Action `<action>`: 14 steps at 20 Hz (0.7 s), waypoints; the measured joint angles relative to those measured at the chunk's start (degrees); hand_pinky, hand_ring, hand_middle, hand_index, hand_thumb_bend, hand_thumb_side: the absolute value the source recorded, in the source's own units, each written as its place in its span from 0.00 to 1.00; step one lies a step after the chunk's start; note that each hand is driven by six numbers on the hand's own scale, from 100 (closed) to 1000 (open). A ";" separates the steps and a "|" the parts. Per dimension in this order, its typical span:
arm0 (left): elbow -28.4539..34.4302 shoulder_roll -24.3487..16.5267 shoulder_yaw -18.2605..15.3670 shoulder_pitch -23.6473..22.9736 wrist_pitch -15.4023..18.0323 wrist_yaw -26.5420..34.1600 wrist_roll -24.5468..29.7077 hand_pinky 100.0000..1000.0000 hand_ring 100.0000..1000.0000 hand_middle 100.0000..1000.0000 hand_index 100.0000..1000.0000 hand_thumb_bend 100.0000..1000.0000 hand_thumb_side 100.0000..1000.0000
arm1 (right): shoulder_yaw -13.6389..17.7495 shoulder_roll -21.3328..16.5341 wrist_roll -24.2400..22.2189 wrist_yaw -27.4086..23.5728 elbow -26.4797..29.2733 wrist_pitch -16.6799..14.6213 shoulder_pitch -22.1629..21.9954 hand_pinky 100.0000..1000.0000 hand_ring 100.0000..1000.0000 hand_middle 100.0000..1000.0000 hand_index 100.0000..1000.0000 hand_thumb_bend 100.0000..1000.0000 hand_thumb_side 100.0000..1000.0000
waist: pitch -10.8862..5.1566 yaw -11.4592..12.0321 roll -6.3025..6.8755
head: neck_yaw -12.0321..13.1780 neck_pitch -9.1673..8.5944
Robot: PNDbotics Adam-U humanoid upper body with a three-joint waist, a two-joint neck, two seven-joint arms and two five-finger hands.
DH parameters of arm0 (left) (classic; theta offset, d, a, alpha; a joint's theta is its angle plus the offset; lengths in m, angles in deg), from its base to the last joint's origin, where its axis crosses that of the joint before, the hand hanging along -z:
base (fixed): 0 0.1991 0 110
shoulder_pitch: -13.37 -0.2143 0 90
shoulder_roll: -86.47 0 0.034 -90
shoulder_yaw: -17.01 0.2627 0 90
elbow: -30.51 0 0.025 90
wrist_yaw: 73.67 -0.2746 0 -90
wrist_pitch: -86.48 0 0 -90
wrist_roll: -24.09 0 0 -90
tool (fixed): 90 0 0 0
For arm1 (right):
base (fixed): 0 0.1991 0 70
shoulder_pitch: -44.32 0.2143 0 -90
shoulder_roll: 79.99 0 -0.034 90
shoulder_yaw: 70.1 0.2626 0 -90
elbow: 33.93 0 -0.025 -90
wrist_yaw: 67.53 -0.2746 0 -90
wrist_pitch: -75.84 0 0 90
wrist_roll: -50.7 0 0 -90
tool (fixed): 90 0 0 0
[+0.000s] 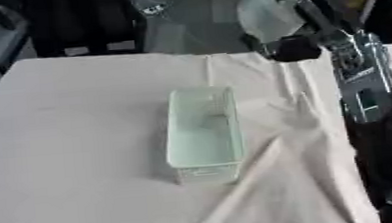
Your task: Pick up objects on the table and place them in the box.
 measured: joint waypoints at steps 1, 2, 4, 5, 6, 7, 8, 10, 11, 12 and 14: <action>0.00 0.01 0.01 0.01 0.03 0.01 0.03 0.42 0.56 0.70 0.70 0.00 0.73 | -0.75 0.80 -0.35 0.01 -1.09 -0.82 0.23 0.00 0.00 0.00 0.09 0.00 0.00 | 0.00 0.01 -0.01 | -0.05 0.00; 0.00 0.01 0.01 0.01 0.04 0.02 0.05 0.42 0.56 0.70 0.70 0.00 0.73 | -1.42 1.60 -0.62 0.05 -2.32 -1.63 0.26 0.00 0.00 0.00 0.09 0.00 0.00 | 0.00 0.02 -0.01 | -0.25 -0.01; 0.00 0.02 0.02 0.05 0.06 0.04 0.06 0.42 0.56 0.70 0.70 0.00 0.73 | -2.43 3.02 -0.91 0.32 -5.03 -3.16 0.32 0.00 0.00 0.00 0.09 0.00 0.00 | 0.00 0.05 -0.01 | -0.50 -0.02; 0.00 0.02 0.02 0.06 0.07 0.10 0.07 0.42 0.56 0.70 0.70 0.00 0.73 | -2.82 3.72 -1.04 0.48 -6.65 -3.91 0.32 0.00 0.00 0.00 0.10 0.00 0.00 | 0.02 0.07 -0.01 | -0.51 -0.02; 0.00 0.03 0.02 0.08 0.08 0.13 0.08 0.42 0.56 0.70 0.70 0.00 0.73 | -3.14 4.37 -1.18 0.57 -8.21 -4.60 0.33 0.00 0.00 0.00 0.10 0.00 0.01 | 0.02 0.07 -0.01 | -0.52 -0.02; 0.00 0.03 0.04 0.11 0.08 0.17 0.09 0.42 0.56 0.70 0.70 0.00 0.73 | -3.39 4.90 -1.37 0.80 -9.82 -5.26 0.33 0.00 0.00 0.00 0.10 0.00 0.02 | 0.02 0.10 -0.01 | -0.52 -0.02; 0.00 0.03 0.06 0.25 0.09 0.20 0.11 0.42 0.56 0.70 0.70 0.00 0.73 | -3.63 5.35 -1.55 1.05 -11.42 -5.94 0.34 0.00 0.00 0.00 0.10 0.00 0.04 | 0.04 0.12 -0.01 | -0.53 -0.02; 0.00 0.03 0.17 0.44 0.14 0.29 0.16 0.42 0.56 0.70 0.70 0.00 0.73 | -4.11 6.07 -1.82 1.74 -14.54 -7.24 0.35 0.00 0.00 0.00 0.11 0.00 0.09 | 0.09 0.15 -0.01 | -0.70 -0.02; 0.00 0.03 0.21 0.45 0.15 0.34 0.18 0.42 0.56 0.71 0.70 0.00 0.73 | -4.35 6.30 -1.93 2.15 -15.98 -7.89 0.36 0.00 0.00 0.00 0.11 0.00 0.11 | 0.09 0.16 -0.01 | -0.82 -0.02; 0.00 0.03 0.29 0.45 0.14 0.37 0.19 0.42 0.56 0.71 0.70 0.00 0.73 | -4.60 6.50 -2.03 2.61 -17.32 -8.49 0.36 0.00 0.00 0.02 0.13 0.00 0.16 | 0.11 0.16 -0.01 | -0.95 -0.02; 0.00 0.03 0.33 0.45 0.14 0.39 0.20 0.42 0.56 0.71 0.70 0.00 0.73 | -5.22 6.55 -2.42 3.76 -19.75 -9.46 0.43 0.00 0.00 0.08 0.21 0.00 0.34 | 0.12 0.16 -0.01 | -0.97 -0.02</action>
